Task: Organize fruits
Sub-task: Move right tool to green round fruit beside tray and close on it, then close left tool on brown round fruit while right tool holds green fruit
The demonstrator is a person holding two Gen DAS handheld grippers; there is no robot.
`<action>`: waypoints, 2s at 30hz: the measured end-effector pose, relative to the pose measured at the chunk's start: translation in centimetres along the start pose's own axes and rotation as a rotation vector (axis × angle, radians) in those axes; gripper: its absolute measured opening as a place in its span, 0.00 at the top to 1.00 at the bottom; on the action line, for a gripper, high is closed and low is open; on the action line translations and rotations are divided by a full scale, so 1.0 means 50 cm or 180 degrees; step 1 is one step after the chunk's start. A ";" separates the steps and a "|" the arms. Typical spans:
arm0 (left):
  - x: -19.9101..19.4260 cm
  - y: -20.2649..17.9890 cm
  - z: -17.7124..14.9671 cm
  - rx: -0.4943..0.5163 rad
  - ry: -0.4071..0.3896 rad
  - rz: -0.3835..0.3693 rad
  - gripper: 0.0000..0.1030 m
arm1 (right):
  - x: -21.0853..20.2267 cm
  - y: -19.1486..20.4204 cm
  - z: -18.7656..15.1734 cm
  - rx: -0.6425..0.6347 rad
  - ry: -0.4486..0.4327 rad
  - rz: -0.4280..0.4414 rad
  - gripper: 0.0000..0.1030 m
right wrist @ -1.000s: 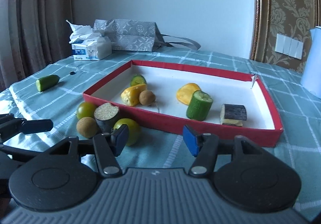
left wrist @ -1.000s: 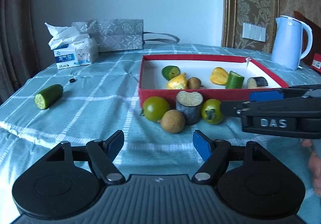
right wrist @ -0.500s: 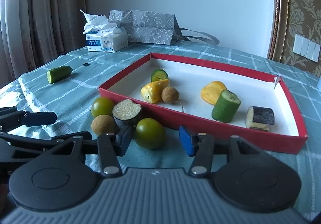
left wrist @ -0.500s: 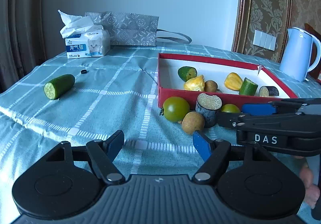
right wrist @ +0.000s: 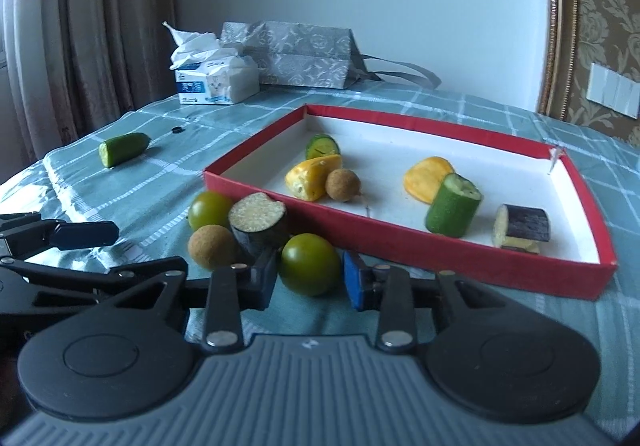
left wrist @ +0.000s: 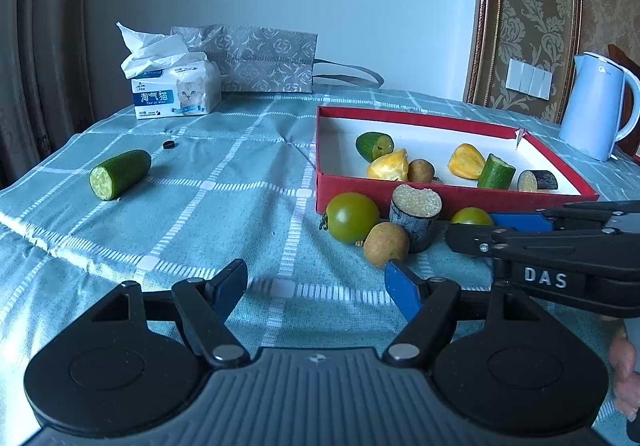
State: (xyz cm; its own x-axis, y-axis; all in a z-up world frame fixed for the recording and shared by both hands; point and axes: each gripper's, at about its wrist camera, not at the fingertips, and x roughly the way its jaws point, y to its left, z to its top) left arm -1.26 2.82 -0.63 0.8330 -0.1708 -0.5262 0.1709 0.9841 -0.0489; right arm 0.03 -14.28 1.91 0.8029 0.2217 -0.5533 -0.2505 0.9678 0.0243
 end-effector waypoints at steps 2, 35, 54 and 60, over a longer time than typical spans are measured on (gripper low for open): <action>-0.001 -0.003 0.000 0.0016 -0.0016 0.0006 0.27 | -0.011 -0.004 -0.005 0.0019 -0.0034 -0.0090 0.68; 0.066 -0.050 0.039 0.0336 0.0192 -0.0414 0.44 | -0.042 -0.070 -0.028 0.0500 -0.0072 -0.0289 0.68; 0.053 -0.074 0.030 0.0591 0.0119 -0.0500 0.70 | -0.044 -0.068 -0.030 0.0510 -0.0084 -0.0305 0.67; 0.049 -0.075 0.029 0.0570 0.0090 -0.0481 0.70 | -0.044 -0.068 -0.031 0.0514 -0.0099 -0.0312 0.67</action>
State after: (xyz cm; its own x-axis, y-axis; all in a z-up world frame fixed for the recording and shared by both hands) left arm 0.90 -1.39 -0.47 0.7763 -0.3115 -0.5480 0.3852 0.9226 0.0213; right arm -1.73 -18.22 1.77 0.8361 0.1267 -0.5337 -0.0822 0.9909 0.1064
